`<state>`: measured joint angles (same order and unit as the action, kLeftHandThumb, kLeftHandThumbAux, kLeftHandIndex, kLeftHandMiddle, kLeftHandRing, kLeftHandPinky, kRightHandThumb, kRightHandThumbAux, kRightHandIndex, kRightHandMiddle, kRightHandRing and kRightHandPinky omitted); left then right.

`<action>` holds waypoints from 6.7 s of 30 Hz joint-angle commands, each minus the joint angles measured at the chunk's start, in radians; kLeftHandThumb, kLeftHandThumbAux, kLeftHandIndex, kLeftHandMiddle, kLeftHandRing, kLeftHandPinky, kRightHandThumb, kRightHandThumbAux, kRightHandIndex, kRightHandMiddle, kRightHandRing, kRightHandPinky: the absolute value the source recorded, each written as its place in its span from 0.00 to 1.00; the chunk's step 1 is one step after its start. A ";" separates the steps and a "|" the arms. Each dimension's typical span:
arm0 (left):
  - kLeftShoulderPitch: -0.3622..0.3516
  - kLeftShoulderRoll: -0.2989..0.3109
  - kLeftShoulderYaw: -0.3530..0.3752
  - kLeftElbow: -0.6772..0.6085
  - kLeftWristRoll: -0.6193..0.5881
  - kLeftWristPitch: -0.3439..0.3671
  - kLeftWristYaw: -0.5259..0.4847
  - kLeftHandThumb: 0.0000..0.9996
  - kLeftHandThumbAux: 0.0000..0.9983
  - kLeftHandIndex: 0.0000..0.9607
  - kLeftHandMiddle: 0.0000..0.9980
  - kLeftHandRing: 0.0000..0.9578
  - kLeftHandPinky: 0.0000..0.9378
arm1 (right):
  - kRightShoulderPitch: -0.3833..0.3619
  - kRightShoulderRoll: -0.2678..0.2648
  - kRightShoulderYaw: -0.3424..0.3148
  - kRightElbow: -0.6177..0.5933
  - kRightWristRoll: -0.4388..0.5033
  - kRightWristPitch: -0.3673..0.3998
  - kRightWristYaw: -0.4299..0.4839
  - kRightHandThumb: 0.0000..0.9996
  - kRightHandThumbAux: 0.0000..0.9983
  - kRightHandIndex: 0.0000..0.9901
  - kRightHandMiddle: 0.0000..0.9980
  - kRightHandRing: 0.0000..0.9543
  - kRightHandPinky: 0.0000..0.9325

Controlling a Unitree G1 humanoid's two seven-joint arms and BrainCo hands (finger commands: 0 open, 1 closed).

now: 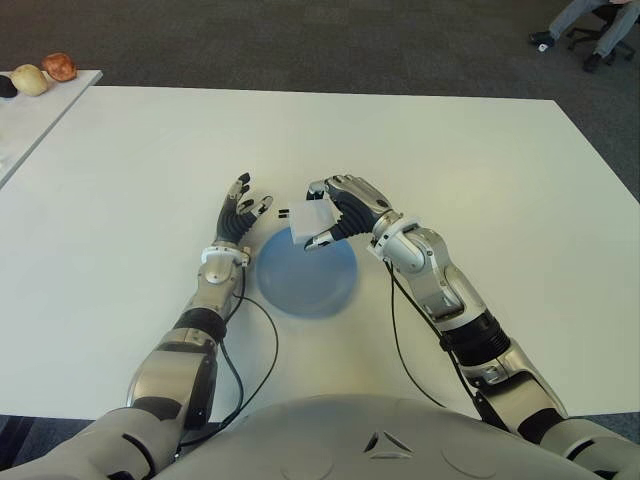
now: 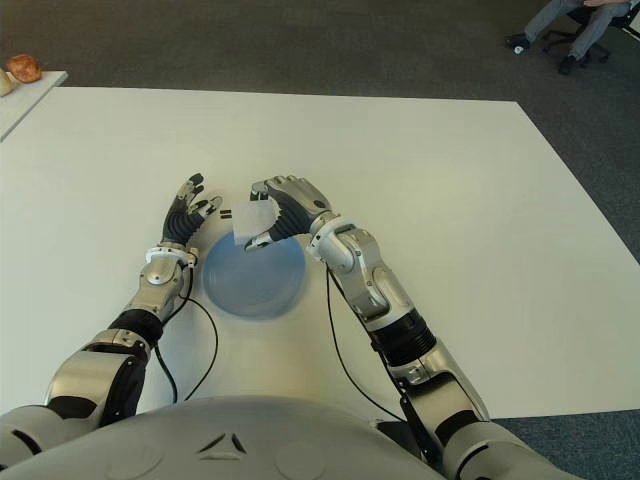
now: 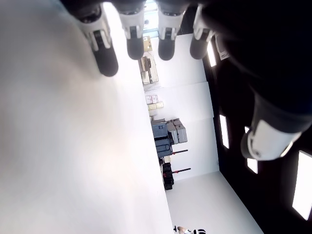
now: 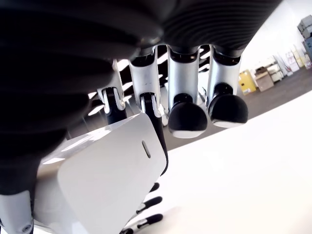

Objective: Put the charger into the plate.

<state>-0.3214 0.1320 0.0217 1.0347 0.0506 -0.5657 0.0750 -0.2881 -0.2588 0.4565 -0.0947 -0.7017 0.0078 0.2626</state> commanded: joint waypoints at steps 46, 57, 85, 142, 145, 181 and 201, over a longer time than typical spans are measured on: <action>0.058 -0.045 -0.032 0.063 0.038 0.138 0.014 0.00 0.57 0.00 0.00 0.00 0.00 | 0.019 -0.045 0.053 0.081 -0.030 -0.118 -0.053 0.36 0.27 0.02 0.04 0.08 0.13; 0.064 -0.045 -0.021 0.062 0.028 0.137 0.016 0.00 0.58 0.00 0.00 0.00 0.00 | -0.013 -0.083 0.028 0.100 -0.009 -0.266 -0.092 0.24 0.18 0.00 0.00 0.00 0.00; 0.067 -0.044 -0.017 0.049 0.014 0.149 -0.010 0.00 0.58 0.00 0.01 0.00 0.00 | -0.008 -0.097 -0.062 0.095 0.028 -0.279 -0.116 0.27 0.13 0.00 0.00 0.00 0.00; 0.112 -0.010 -0.052 0.009 0.043 0.087 0.001 0.00 0.57 0.00 0.01 0.00 0.01 | -0.157 0.209 -0.562 1.186 0.746 -0.648 -0.086 0.04 0.87 0.09 0.10 0.05 0.07; 0.114 -0.008 -0.051 0.006 0.043 0.088 -0.002 0.00 0.57 0.00 0.01 0.00 0.01 | -0.140 0.201 -0.555 1.220 0.733 -0.612 -0.077 0.02 0.89 0.11 0.10 0.05 0.06; 0.111 -0.024 0.015 0.021 -0.012 0.053 -0.030 0.00 0.61 0.00 0.01 0.01 0.02 | -0.187 0.210 -0.578 1.366 0.727 -0.471 -0.050 0.00 0.73 0.07 0.09 0.05 0.04; 0.100 -0.023 0.017 0.041 -0.010 0.044 -0.033 0.00 0.61 0.00 0.02 0.02 0.02 | -0.183 0.220 -0.605 1.371 0.749 -0.460 -0.041 0.00 0.70 0.07 0.10 0.06 0.06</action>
<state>-0.2903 0.1243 0.0369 1.0068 0.0388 -0.5835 0.0579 -0.5354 -0.0522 -0.1425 1.2163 0.0427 -0.5483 0.2210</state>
